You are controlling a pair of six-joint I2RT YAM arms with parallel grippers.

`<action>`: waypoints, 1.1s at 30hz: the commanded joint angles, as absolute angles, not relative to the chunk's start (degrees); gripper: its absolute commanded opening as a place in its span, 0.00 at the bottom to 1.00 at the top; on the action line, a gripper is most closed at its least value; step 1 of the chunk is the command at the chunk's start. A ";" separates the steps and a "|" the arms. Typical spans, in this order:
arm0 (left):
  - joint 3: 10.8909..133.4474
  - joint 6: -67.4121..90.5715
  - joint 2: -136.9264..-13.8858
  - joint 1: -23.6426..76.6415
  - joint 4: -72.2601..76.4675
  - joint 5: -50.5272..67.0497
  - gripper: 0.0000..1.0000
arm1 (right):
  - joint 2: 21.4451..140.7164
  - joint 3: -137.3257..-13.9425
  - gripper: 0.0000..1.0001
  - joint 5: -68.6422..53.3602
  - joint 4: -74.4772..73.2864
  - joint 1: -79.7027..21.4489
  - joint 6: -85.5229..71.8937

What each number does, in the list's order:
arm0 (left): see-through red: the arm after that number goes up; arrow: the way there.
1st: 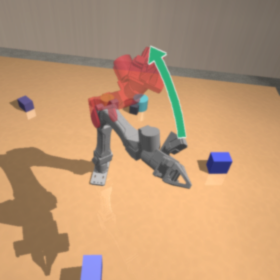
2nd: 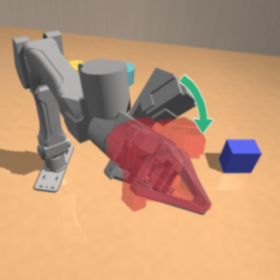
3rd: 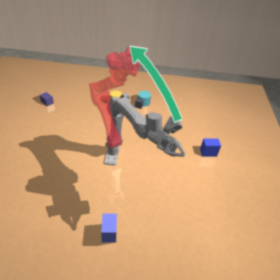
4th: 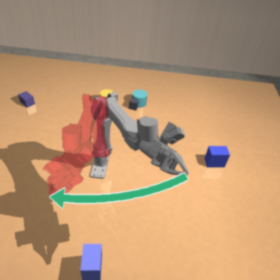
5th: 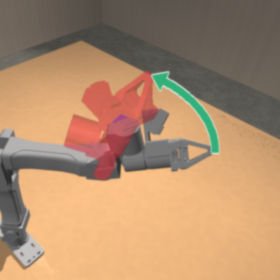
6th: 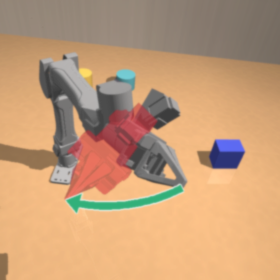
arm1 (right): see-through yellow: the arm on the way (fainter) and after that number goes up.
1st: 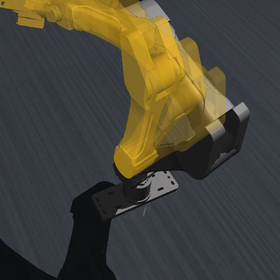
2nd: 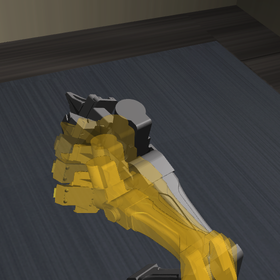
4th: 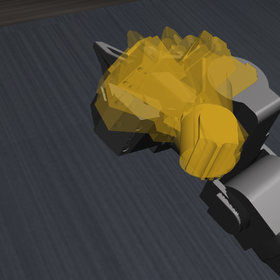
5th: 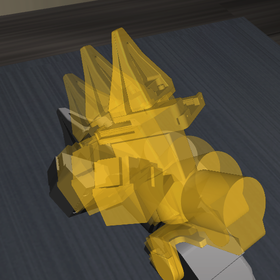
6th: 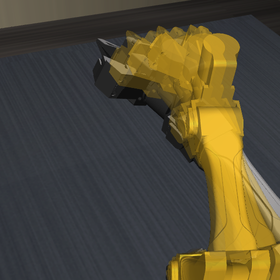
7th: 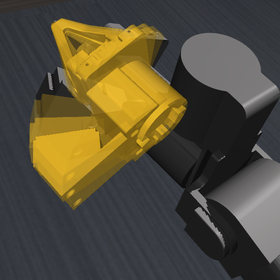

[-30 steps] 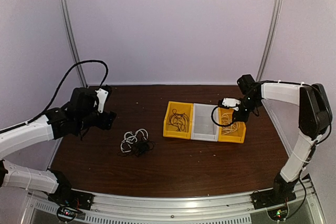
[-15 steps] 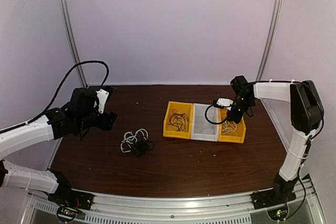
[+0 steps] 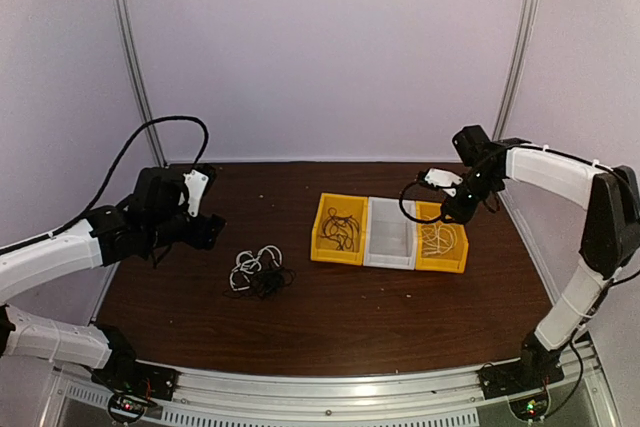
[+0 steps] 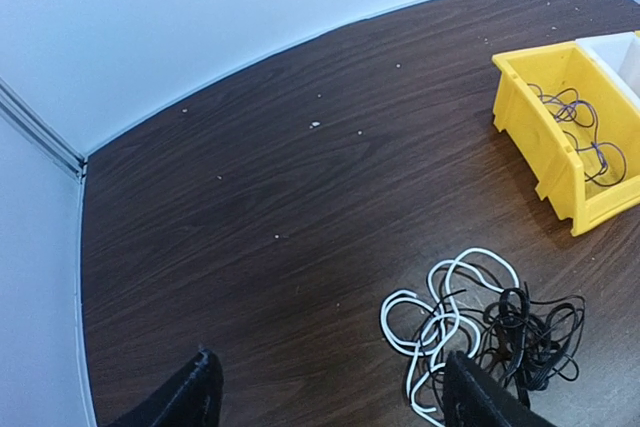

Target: Untangle the cables

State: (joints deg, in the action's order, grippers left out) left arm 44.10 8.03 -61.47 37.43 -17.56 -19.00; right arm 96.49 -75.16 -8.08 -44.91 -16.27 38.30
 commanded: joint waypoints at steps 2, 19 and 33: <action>44.97 9.45 -62.14 37.00 -15.76 -13.66 0.78 | 88.65 -76.72 0.56 -7.21 -52.68 -16.50 37.56; 49.19 21.50 -74.21 37.00 -16.37 -1.19 0.73 | 76.51 -75.69 0.72 -36.53 -37.22 -17.94 29.64; 42.17 30.93 -78.33 37.30 -4.91 2.92 0.70 | 102.88 -97.30 0.63 -34.28 -33.63 -34.98 23.53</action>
